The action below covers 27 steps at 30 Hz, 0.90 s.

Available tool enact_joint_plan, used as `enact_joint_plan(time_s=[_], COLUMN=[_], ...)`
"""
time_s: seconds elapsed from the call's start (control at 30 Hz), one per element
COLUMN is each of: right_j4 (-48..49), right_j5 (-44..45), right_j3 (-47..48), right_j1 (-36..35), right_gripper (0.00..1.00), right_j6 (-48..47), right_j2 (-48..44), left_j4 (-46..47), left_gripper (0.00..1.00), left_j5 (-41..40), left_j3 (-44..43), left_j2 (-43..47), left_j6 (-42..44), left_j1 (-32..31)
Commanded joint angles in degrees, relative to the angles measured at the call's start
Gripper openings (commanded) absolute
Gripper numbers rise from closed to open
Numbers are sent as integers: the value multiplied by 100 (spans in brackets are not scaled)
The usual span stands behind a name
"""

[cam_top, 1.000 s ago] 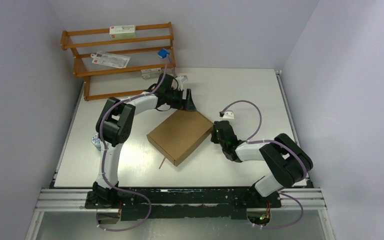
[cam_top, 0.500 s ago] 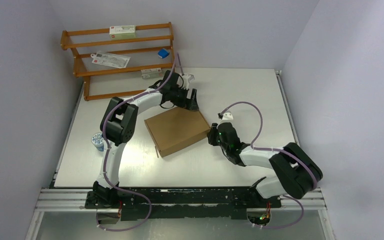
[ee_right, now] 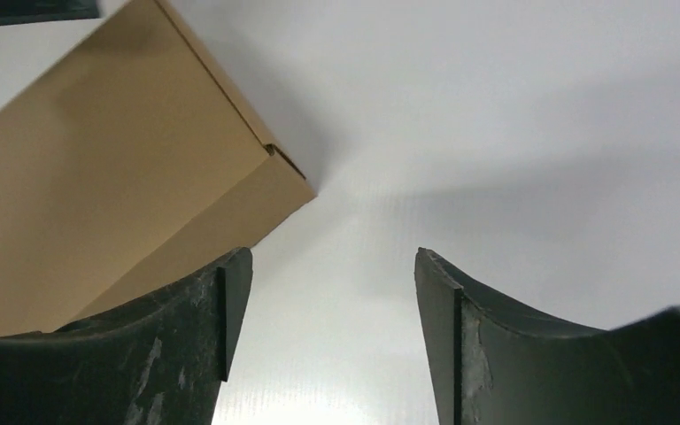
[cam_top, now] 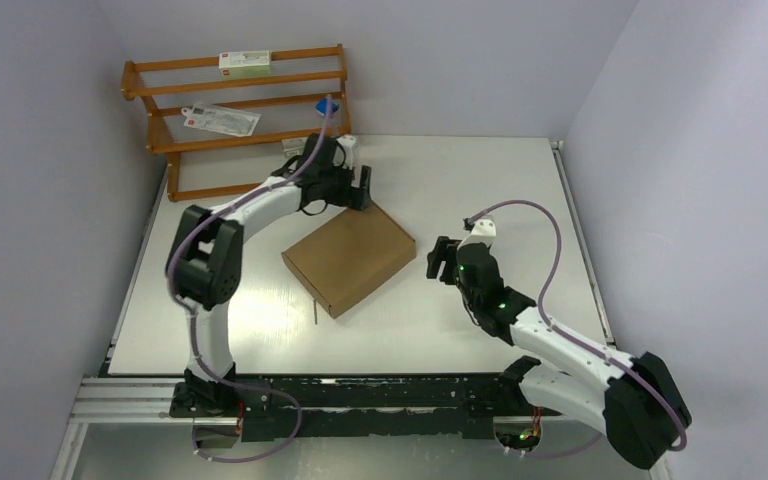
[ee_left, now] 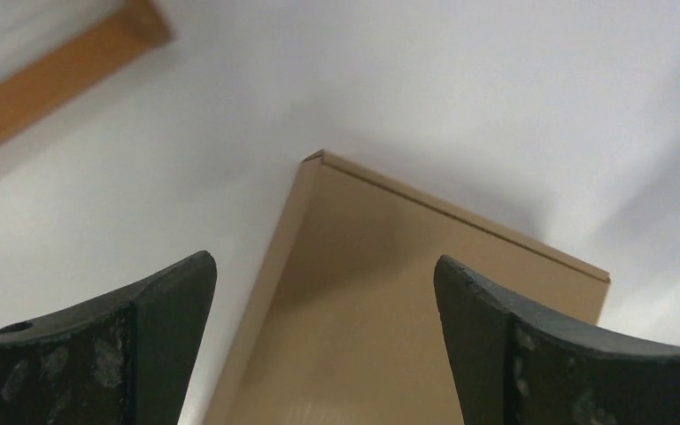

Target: Fold the paper box

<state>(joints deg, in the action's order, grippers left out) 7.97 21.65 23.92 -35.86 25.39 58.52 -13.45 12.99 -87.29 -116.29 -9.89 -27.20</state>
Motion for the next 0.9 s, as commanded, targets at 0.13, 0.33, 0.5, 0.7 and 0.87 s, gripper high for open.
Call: enact_joint_plan(time_s=[0.13,0.33,0.5,0.7,0.87], right_j4=[-900,-1156,-1339,-1727,-2114], right_j5=[997,1417,1510,1168,1192], right_j3=[448,562,692,900,1109], right_j1=[-4,6,4,2,7], right_gripper=[88,100,100,100,100], right_j6=[-509,-495,-524,-763,-866], right_j2=[-918,-1333,-1818,-2783,-3318], left_j4=[203,316,-80,-616,-1437], left_gripper=[98,99,99,99,99], left_j5=[-1780,-2319,-2756,-2373,-2055], left_j3=[1201,2616,3215,3480,3326], left_j2=[2170,3746,4905,6220,7342], left_j6=[-732,-1687,-2019,-1752,-708], left_j1=[386,742,844,839,844])
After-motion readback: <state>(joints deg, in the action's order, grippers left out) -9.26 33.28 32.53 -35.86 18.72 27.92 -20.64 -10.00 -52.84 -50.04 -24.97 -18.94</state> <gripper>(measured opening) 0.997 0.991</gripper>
